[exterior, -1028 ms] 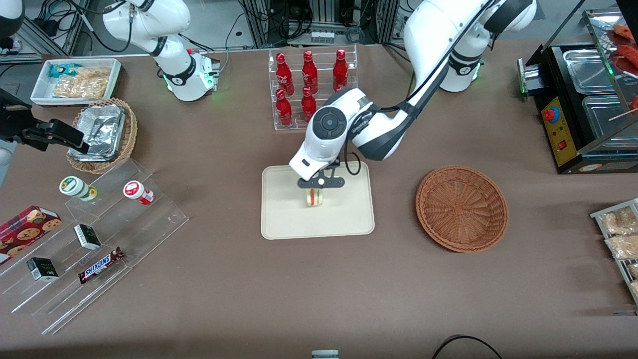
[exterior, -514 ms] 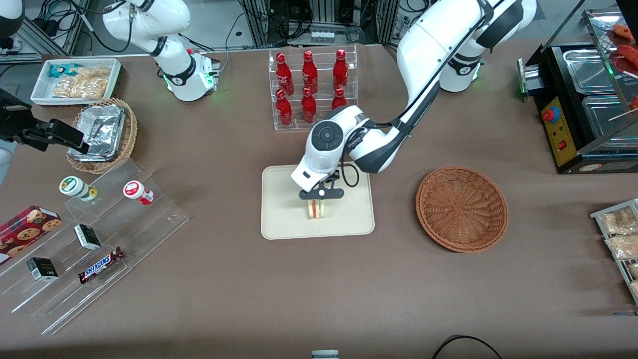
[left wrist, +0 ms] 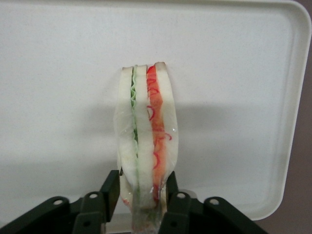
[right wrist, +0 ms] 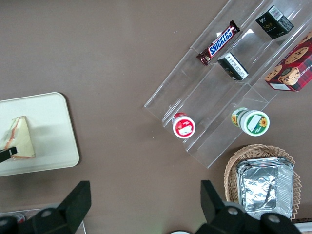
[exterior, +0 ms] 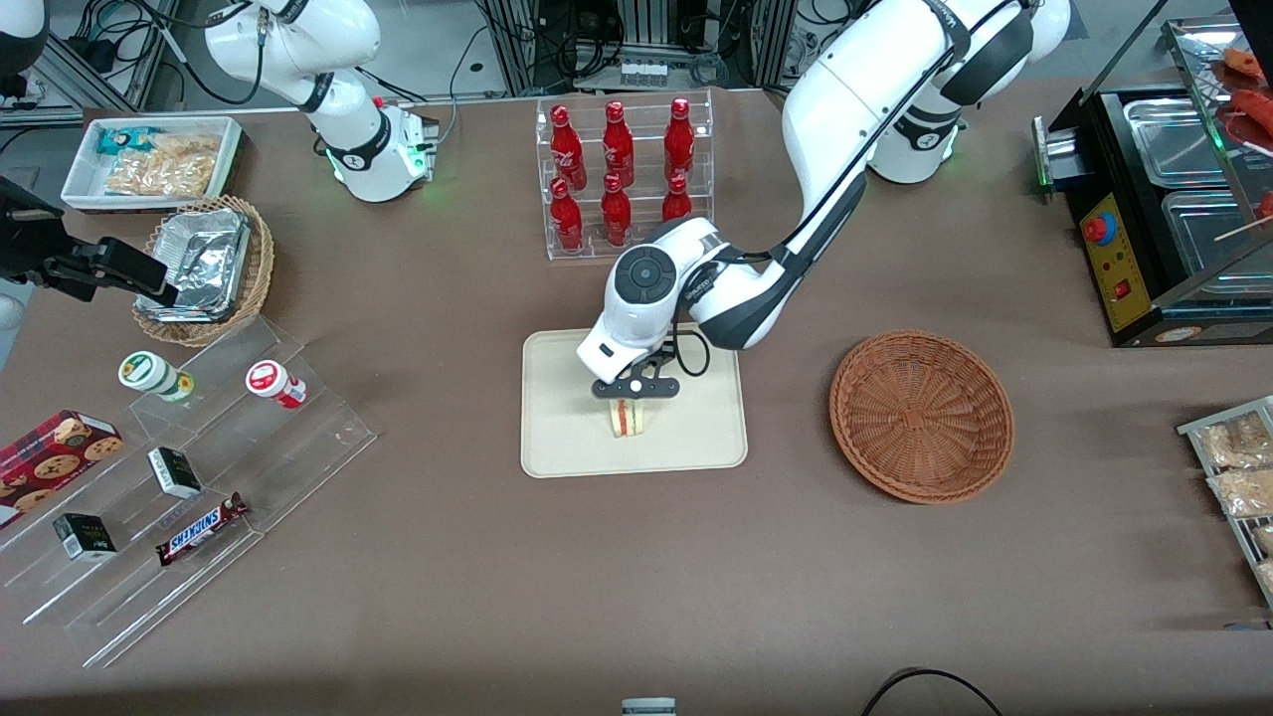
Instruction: Place sandwich from basket to tray
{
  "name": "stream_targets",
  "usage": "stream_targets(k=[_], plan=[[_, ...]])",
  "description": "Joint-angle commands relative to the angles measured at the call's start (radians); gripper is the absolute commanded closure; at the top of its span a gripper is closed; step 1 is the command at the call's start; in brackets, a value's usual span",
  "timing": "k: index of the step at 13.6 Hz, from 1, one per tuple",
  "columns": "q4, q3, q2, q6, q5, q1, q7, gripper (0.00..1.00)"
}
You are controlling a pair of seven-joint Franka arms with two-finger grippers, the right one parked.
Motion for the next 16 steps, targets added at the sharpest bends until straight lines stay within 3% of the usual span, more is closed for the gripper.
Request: stream_targets(k=[1,6,10,16], plan=[[0.014,0.009,-0.093,-0.119,0.018,-0.004,-0.051,0.0],[0.012,0.015,-0.326,-0.395,-0.002,0.099,-0.098,0.0],[0.011,0.015,-0.481,-0.573,-0.056,0.267,-0.077,0.0],[0.008,0.015,-0.597,-0.769,-0.079,0.505,0.205,0.0]])
